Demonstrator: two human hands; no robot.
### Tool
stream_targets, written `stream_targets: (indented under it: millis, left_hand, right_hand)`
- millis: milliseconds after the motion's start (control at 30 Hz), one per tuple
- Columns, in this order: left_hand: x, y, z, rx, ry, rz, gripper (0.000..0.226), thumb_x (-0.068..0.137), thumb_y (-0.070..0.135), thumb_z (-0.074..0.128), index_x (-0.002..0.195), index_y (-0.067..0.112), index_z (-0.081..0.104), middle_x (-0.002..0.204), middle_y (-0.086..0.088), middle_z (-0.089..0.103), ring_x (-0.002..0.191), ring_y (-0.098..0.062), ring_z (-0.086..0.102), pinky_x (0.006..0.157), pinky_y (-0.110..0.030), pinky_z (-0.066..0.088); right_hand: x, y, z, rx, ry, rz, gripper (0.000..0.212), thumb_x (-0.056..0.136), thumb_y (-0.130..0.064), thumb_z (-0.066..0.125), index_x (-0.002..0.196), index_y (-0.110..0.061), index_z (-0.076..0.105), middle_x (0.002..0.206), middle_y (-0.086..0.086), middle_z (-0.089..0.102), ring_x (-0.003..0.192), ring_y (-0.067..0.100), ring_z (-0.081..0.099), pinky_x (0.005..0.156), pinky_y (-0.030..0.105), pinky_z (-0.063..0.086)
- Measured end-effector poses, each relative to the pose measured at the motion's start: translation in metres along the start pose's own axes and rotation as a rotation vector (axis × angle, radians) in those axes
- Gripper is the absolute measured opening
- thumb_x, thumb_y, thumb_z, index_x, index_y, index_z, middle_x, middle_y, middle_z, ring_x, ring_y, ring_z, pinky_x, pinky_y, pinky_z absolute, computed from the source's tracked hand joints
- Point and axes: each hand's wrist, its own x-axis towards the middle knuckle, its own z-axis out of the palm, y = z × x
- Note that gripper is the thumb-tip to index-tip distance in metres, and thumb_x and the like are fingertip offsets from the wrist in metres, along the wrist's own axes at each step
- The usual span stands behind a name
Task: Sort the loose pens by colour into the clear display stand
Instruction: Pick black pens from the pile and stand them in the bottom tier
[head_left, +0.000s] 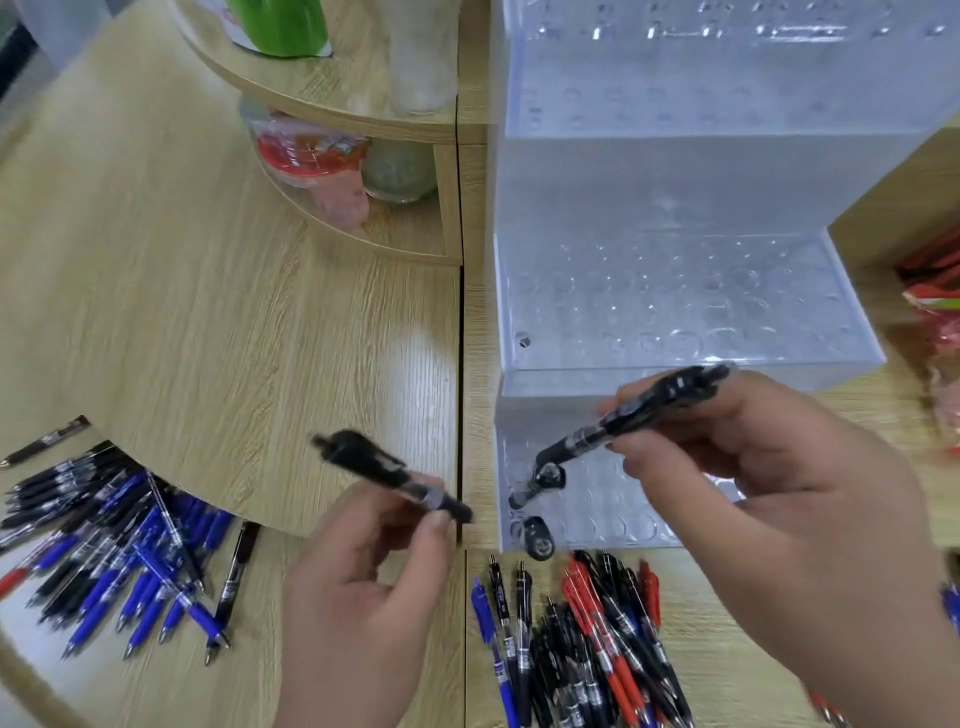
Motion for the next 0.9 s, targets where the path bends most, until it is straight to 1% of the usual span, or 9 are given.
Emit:
stream_targets:
  millis: [33, 100, 233, 367, 500, 567, 733, 833, 900]
  left_hand:
    - [0.005, -0.001, 0.002, -0.004, -0.057, -0.016, 0.014, 0.078, 0.032, 0.069, 0.089, 0.041, 0.072, 0.088, -0.001, 0.075, 0.080, -0.013, 0.072, 0.071, -0.015, 0.054]
    - [0.010, -0.002, 0.008, 0.011, -0.061, -0.022, 0.017, 0.081, 0.027, 0.068, 0.090, 0.041, 0.072, 0.088, 0.000, 0.074, 0.081, -0.015, 0.072, 0.073, -0.019, 0.056]
    - [0.019, 0.001, 0.014, -0.037, -0.058, -0.047, 0.014, 0.078, 0.039, 0.066, 0.091, 0.043, 0.072, 0.091, 0.003, 0.074, 0.087, -0.016, 0.071, 0.079, -0.028, 0.055]
    - [0.027, 0.003, 0.015, -0.011, -0.077, -0.054, 0.020, 0.084, 0.024, 0.069, 0.089, 0.043, 0.071, 0.089, 0.006, 0.074, 0.088, -0.013, 0.071, 0.075, -0.014, 0.051]
    - [0.031, 0.006, 0.014, -0.012, -0.091, -0.062, 0.032, 0.087, 0.009, 0.070, 0.088, 0.041, 0.072, 0.087, 0.005, 0.074, 0.085, -0.012, 0.070, 0.073, -0.012, 0.050]
    - [0.031, 0.008, 0.014, -0.023, -0.106, -0.064, 0.030, 0.087, 0.008, 0.070, 0.088, 0.038, 0.072, 0.087, 0.004, 0.074, 0.086, -0.012, 0.070, 0.073, -0.012, 0.050]
    - [0.033, 0.010, 0.012, -0.062, -0.109, -0.028, 0.022, 0.085, 0.017, 0.070, 0.089, 0.038, 0.073, 0.087, 0.002, 0.074, 0.084, -0.011, 0.070, 0.073, -0.014, 0.051]
    - [0.033, 0.012, 0.012, -0.072, -0.107, -0.006, 0.022, 0.082, 0.019, 0.067, 0.090, 0.039, 0.073, 0.088, 0.004, 0.074, 0.084, -0.011, 0.070, 0.072, -0.013, 0.050]
    - [0.033, 0.015, 0.011, -0.056, -0.107, 0.022, 0.023, 0.082, 0.018, 0.067, 0.090, 0.039, 0.073, 0.088, 0.006, 0.074, 0.084, -0.009, 0.070, 0.072, -0.011, 0.050]
  right_hand:
    - [0.008, -0.002, 0.006, -0.044, 0.045, -0.005, 0.021, 0.078, -0.020, 0.077, 0.092, -0.035, 0.072, 0.086, -0.020, 0.073, 0.078, 0.001, 0.071, 0.070, 0.009, 0.051]
    - [0.013, 0.000, 0.015, -0.025, 0.023, -0.052, 0.020, 0.078, -0.018, 0.079, 0.090, -0.033, 0.073, 0.084, -0.023, 0.073, 0.078, 0.000, 0.071, 0.070, 0.010, 0.052]
    - [0.018, 0.016, 0.020, -0.129, -0.020, -0.044, 0.015, 0.082, -0.023, 0.075, 0.090, -0.036, 0.072, 0.086, -0.024, 0.070, 0.078, -0.006, 0.068, 0.059, 0.006, 0.050]
    - [0.022, 0.023, 0.026, -0.295, -0.086, -0.104, 0.016, 0.083, -0.037, 0.060, 0.097, -0.037, 0.069, 0.088, -0.023, 0.068, 0.080, -0.009, 0.064, 0.065, 0.008, 0.048]
    - [0.024, 0.028, 0.032, -0.305, -0.104, -0.103, 0.019, 0.082, -0.041, 0.057, 0.100, -0.040, 0.063, 0.089, -0.023, 0.066, 0.082, -0.007, 0.063, 0.061, 0.014, 0.051]
    - [0.028, 0.027, 0.032, -0.296, -0.121, -0.134, 0.017, 0.083, -0.039, 0.058, 0.099, -0.039, 0.063, 0.088, -0.022, 0.065, 0.080, -0.005, 0.063, 0.062, 0.013, 0.050]
    - [0.038, 0.029, 0.026, -0.493, -0.348, -0.322, 0.018, 0.094, -0.033, 0.048, 0.108, -0.033, 0.059, 0.088, -0.024, 0.059, 0.074, -0.002, 0.056, 0.064, 0.018, 0.045]
    - [0.038, 0.028, 0.025, -0.516, -0.336, -0.291, 0.019, 0.094, -0.037, 0.046, 0.110, -0.037, 0.056, 0.084, -0.022, 0.062, 0.072, -0.002, 0.058, 0.060, 0.020, 0.047]
    - [0.036, 0.029, 0.025, -0.468, -0.297, -0.277, 0.018, 0.093, -0.039, 0.049, 0.108, -0.040, 0.059, 0.088, -0.026, 0.065, 0.077, -0.007, 0.059, 0.065, 0.014, 0.047]
